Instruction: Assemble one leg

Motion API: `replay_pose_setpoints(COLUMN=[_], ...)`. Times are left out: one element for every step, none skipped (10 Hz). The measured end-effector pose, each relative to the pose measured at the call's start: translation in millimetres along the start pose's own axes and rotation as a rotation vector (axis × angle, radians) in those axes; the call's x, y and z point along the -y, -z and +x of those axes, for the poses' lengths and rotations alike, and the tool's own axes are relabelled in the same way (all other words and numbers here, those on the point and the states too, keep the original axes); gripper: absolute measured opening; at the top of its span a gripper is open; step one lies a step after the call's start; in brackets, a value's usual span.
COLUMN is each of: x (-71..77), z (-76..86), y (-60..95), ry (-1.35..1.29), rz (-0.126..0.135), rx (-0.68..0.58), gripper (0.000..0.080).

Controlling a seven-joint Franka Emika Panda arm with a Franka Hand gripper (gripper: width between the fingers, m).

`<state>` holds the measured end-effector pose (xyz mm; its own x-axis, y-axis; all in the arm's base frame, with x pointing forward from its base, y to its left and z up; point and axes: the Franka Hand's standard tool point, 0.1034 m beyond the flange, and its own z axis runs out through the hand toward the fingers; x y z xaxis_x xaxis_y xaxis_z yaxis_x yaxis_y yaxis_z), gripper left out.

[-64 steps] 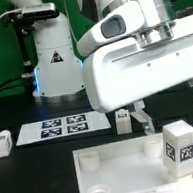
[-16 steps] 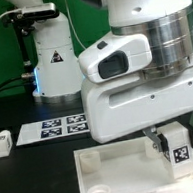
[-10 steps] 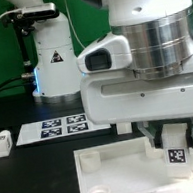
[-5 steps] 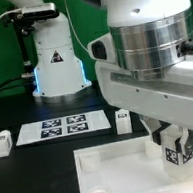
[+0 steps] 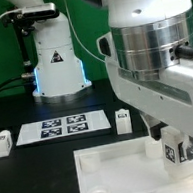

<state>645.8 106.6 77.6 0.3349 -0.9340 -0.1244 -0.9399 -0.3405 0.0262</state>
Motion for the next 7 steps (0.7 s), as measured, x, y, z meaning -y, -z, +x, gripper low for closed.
replay_pose_setpoints(x=[0.1, 0.2, 0.5, 0.9, 1.8, 2.8, 3.0], z=[-1.5, -2.9, -4.2, -6.3, -10.1, -14.6, -14.5], y=[-0.5, -0.8, -0.9, -1.1, -1.2, -1.3, -1.1], ry=[0.088, 0.188, 0.293, 0.462, 0.585, 0.690, 0.840], rz=[-0.001, -0.002, -0.003, -0.003, -0.004, -0.004, -0.004], rx=[-0.001, 0.000, -0.001, -0.001, -0.003, -0.004, -0.003], gripper=[0.0631, 0.0631, 0.0644, 0.0644, 0.0649, 0.0649, 0.0649])
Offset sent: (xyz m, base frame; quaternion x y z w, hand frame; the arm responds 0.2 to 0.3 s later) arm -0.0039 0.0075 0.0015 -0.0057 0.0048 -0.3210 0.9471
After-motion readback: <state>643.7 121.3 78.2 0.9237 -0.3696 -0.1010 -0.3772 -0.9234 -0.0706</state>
